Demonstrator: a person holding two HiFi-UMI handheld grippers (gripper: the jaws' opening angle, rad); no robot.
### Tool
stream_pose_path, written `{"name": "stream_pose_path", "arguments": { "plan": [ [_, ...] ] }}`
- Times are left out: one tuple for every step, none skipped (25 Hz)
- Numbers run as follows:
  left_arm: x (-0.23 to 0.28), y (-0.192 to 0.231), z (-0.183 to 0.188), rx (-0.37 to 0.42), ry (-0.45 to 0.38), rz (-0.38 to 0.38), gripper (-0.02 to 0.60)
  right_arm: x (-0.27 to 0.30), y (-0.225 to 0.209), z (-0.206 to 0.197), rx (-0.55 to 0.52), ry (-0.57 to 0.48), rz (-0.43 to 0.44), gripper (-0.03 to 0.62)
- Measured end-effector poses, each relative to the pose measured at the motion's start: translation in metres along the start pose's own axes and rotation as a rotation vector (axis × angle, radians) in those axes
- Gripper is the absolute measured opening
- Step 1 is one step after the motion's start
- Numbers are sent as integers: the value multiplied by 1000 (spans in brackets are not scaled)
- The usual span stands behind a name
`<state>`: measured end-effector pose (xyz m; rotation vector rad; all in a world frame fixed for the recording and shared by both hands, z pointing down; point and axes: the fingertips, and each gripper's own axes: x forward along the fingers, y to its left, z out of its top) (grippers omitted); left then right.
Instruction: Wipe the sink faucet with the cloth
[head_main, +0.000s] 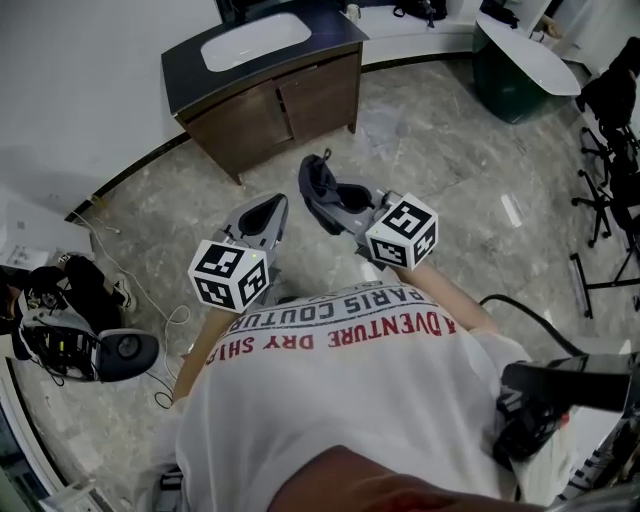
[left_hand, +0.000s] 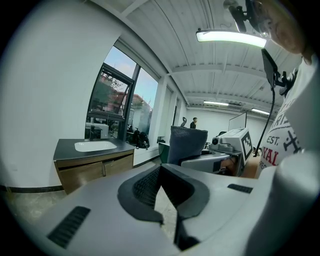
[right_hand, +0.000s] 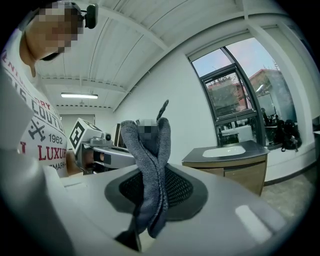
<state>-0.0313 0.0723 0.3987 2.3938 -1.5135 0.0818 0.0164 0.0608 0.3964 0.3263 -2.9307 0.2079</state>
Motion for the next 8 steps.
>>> {"name": "stream_pose_path", "arguments": {
  "plan": [
    [-2, 0, 0, 4, -4, -2, 2, 0, 3, 0, -4, -1, 0, 67],
    [-6, -3, 0, 8, -9, -3, 2, -2, 7, -1, -9, -4, 0, 67],
    [-11, -7, -2, 13, -14, -3, 2, -5, 13, -2, -13, -7, 0, 67],
    [-15, -11, -4, 17, -18, -3, 2, -8, 19, -4, -16, -9, 0, 67],
    [-19, -15, -6, 20, -22, -3, 2, -11, 24, -6, -19, -9, 0, 67],
    [-22, -18, -7, 23, -25, -4, 1, -13, 28, -8, -20, -9, 0, 67],
    [-25, -20, -9, 25, -27, -5, 2, -15, 32, -9, -22, -9, -1, 67],
    [-28, -23, -10, 27, -29, -7, 2, -17, 36, -10, -23, -8, -1, 67]
  ]
}}
